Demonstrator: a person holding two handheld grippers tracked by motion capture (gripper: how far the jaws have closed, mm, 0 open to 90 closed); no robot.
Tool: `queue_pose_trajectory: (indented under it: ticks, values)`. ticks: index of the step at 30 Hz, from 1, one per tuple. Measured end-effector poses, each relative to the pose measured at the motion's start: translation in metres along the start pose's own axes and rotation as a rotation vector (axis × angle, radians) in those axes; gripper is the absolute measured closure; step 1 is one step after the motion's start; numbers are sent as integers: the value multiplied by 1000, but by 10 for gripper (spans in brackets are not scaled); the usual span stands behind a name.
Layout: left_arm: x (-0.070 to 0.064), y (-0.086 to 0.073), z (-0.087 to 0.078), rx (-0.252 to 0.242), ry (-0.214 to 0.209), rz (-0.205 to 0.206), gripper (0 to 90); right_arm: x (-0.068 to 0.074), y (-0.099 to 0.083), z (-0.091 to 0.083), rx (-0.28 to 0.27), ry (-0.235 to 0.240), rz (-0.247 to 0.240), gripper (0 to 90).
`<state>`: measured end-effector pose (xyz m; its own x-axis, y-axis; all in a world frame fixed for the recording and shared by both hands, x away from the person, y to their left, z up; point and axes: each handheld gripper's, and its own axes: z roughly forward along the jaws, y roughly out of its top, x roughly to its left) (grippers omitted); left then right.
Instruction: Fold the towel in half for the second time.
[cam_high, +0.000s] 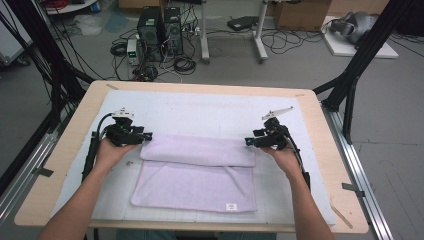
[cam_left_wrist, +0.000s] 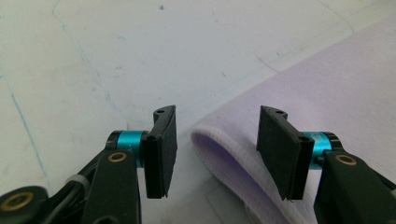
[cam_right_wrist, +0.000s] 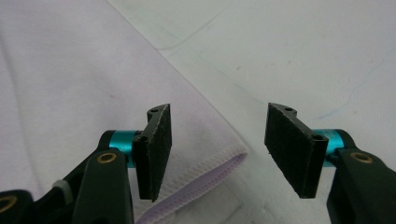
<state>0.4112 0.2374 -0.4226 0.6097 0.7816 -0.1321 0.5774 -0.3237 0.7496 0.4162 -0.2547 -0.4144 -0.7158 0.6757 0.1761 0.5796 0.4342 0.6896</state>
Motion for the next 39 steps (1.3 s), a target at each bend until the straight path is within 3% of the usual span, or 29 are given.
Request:
queue_pose_trajectory:
  ticks: [2,4,7,8,9,11,16,20,24,28,32,34,39]
  values:
    - [0,3,9,37,-19,-4,457,-3,-3,6,23,10,27,431]
    - [0,4,17,71,-28,5,471,-4,-5,12,58,13,28,512]
    - [-3,2,23,102,-23,34,667,-1,-9,20,86,20,6,662]
    - [-2,2,21,99,-34,30,701,-1,-10,19,82,27,7,773]
    - [-2,2,20,90,-38,29,779,-2,-10,20,79,59,17,788]
    - [-3,3,15,80,-35,42,807,-1,-9,19,80,62,9,822]
    - [-6,8,-9,-4,-69,34,825,6,-5,1,11,82,-3,827]
    - [-17,6,-36,-79,-81,68,826,21,-3,-25,-56,98,-50,827]
    - [-36,-7,-61,-144,-82,127,824,45,-10,-50,-95,105,-115,826]
    - [-54,-31,-82,-166,-97,172,813,68,-28,-67,-124,125,-165,824]
    - [-69,-65,-102,-172,-127,193,714,89,-53,-78,-134,196,-196,775]
    - [-73,-77,-111,-173,-118,200,678,97,-63,-84,-136,225,-199,738]
    - [-78,-80,-121,-183,-134,209,606,103,-70,-97,-162,219,-191,683]
